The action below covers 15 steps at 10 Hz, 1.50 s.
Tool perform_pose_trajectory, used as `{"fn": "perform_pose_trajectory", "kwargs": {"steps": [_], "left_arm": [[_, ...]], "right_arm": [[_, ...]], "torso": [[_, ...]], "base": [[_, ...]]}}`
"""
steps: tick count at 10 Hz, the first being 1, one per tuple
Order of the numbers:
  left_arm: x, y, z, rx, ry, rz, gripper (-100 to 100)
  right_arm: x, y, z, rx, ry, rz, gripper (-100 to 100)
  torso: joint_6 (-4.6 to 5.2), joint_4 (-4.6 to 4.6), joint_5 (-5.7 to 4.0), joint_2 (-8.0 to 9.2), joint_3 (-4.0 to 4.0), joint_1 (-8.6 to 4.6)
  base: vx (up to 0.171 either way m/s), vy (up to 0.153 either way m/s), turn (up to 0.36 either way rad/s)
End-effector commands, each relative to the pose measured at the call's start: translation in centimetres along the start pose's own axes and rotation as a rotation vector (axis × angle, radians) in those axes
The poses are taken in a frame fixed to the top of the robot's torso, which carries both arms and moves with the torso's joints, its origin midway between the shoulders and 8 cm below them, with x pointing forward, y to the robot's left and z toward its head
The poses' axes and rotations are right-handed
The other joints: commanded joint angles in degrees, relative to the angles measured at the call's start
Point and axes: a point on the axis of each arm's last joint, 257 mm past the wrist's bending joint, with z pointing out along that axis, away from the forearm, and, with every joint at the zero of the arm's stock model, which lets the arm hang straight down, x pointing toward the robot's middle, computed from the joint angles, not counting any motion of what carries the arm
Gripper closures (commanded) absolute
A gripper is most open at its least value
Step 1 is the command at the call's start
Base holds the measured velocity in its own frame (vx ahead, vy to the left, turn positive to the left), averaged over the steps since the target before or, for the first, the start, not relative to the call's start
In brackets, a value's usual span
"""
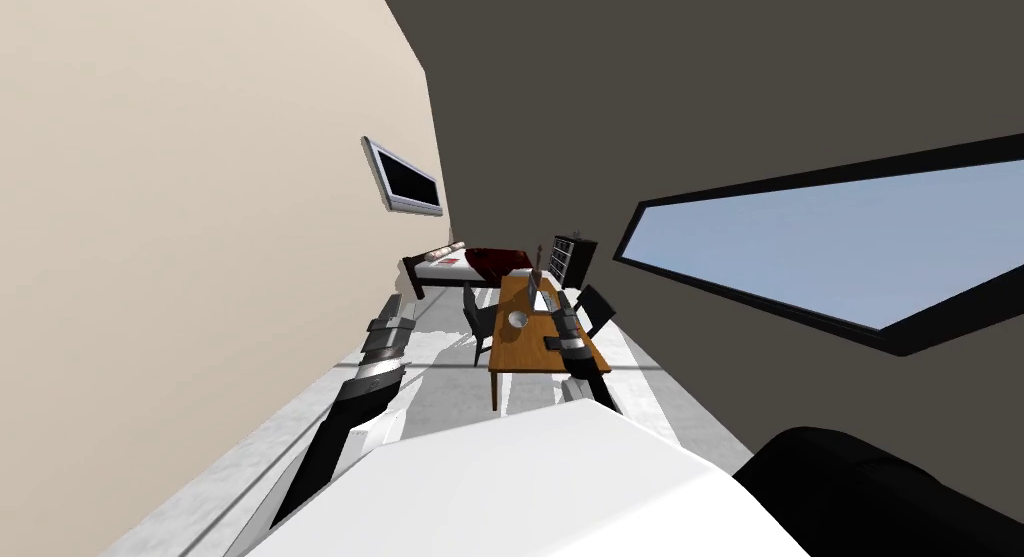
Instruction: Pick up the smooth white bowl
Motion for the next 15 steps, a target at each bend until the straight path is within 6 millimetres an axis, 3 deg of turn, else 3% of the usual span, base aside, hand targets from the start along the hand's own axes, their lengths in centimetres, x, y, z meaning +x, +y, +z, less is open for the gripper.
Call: {"fn": "perform_pose_trajectory", "kwargs": {"steps": [1,2,3,4,5,7,15], "left_arm": [[0.0,0.0,0.0,0.0,0.0,0.0,0],[0.0,0.0,0.0,0.0,0.0,0.0,0],[0.0,0.0,0.0,0.0,0.0,0.0,0],[0.0,0.0,0.0,0.0,0.0,0.0,0],[0.0,0.0,0.0,0.0,0.0,0.0,0],[0.0,0.0,0.0,0.0,0.0,0.0,0],[0.0,0.0,0.0,0.0,0.0,0.0,0]], "right_arm": [[1.3,-1.8,-0.3,0.03,0.054,-0.043,-100],[2.4,-3.2,-0.7,0.055,0.1,-0.084,-100],[2.4,-3.4,-0.8,0.057,0.103,-0.086,-100],[3.5,-5.1,-1.3,0.086,0.157,-0.132,-100],[3.5,-5.1,-1.3,0.086,0.157,-0.132,-100],[5.7,-8.0,-2.3,0.124,0.26,-0.229,-100],[8.7,-16.8,-7.1,0.229,0.538,-0.494,-100]], "torso": [[0.0,0.0,0.0,0.0,0.0,0.0],[-0.03,-0.01,0.0,-0.03,-0.02,0.02],[-0.03,0.0,0.02,0.04,0.01,0.14],[0.01,0.0,0.02,0.0,0.0,0.08],[-0.02,0.0,0.01,0.01,0.0,0.06],[-0.02,-0.01,0.01,-0.04,-0.03,0.07],[0.03,-0.01,0.01,-0.06,-0.03,-0.01]], "base": [[-0.056,0.071,0.101],[-0.087,0.108,0.157],[-0.061,0.088,0.044],[-0.068,0.082,0.102],[-0.053,0.061,0.056],[-0.063,0.102,0.153],[-0.054,0.084,0.097]]}}
